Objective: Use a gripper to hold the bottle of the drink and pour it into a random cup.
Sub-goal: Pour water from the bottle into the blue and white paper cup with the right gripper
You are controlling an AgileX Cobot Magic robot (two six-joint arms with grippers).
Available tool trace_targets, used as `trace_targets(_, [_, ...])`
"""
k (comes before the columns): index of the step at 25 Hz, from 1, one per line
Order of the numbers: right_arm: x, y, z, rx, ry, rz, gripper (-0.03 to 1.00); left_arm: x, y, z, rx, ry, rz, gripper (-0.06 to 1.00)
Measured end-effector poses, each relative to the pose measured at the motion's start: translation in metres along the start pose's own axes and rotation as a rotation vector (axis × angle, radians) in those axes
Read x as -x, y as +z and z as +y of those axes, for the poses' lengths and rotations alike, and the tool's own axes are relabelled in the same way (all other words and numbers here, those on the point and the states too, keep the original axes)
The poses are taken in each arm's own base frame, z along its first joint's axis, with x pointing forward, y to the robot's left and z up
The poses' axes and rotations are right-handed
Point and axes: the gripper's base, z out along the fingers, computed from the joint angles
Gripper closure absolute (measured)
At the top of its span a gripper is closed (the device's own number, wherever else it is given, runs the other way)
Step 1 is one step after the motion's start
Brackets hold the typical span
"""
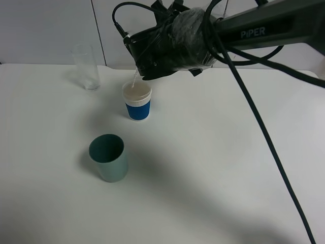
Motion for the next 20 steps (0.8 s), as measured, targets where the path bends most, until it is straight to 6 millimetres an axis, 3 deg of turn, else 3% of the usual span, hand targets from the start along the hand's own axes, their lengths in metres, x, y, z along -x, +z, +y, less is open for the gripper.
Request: trace_targets(20, [-0.0002, 0.0, -0.0008, -0.009, 0.001, 0.002, 0.44, 0.0, 0.0, 0.0, 0.0, 0.0, 0.0, -0.03])
